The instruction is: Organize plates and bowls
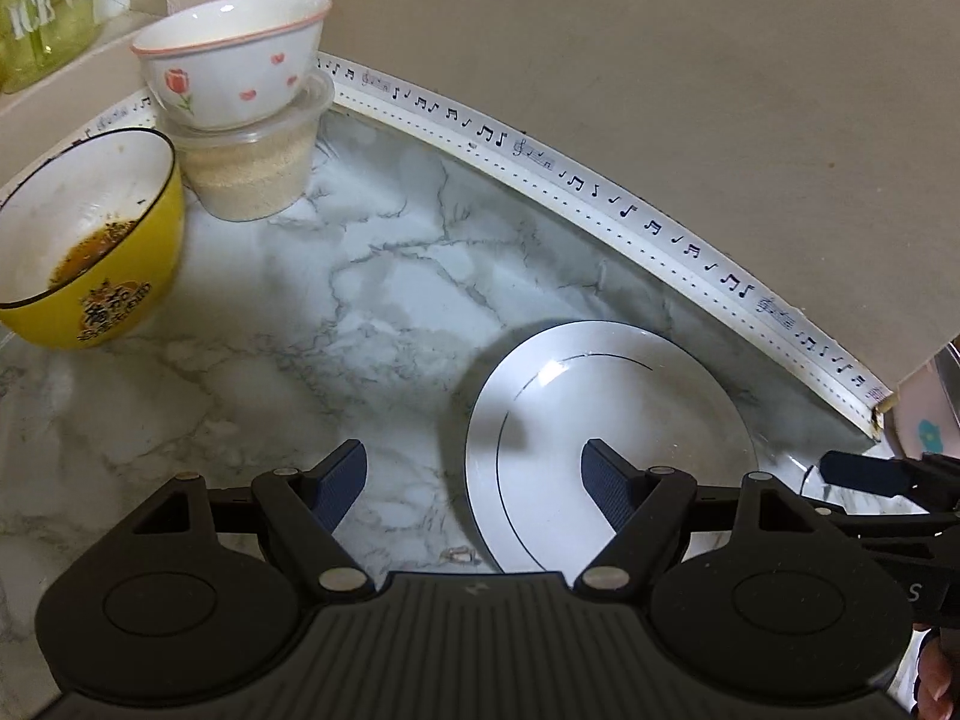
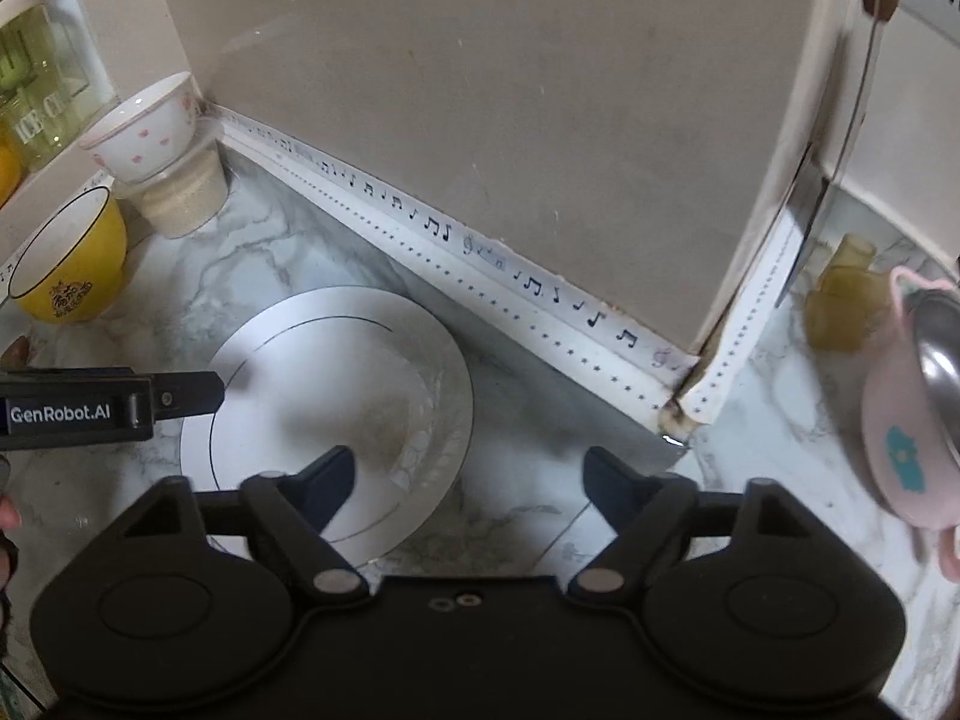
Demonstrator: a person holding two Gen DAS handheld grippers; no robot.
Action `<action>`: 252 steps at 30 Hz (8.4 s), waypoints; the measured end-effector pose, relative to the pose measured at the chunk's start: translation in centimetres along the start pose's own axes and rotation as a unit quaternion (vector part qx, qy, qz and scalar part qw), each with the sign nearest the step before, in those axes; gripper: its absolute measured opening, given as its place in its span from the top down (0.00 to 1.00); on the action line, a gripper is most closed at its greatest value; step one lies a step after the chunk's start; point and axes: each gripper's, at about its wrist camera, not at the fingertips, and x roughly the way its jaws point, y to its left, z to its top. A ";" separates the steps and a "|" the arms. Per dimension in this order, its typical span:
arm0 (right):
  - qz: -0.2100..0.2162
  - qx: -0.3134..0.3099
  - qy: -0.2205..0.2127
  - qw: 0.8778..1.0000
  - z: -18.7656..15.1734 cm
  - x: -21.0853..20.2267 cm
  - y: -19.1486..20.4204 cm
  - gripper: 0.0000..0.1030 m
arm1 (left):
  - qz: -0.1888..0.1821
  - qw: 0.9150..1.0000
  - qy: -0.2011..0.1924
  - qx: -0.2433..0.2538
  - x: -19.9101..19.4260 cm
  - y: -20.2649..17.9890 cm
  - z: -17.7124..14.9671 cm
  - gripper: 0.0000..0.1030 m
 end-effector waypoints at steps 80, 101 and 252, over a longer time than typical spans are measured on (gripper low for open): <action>0.113 0.082 -0.002 0.990 -1.5 -6.2 -2.4 0.92 | -0.045 0.998 -0.018 -0.043 -7.1 -1.1 -2.9 0.88; 0.137 0.090 0.042 0.986 -11.9 -10.8 -3.2 0.92 | -0.025 0.999 -0.008 -0.028 -12.4 -2.6 -14.9 0.88; -0.175 0.308 -0.017 0.935 -26.3 -21.6 -31.4 0.81 | -0.178 0.928 0.076 0.319 -1.5 -42.1 -17.1 0.84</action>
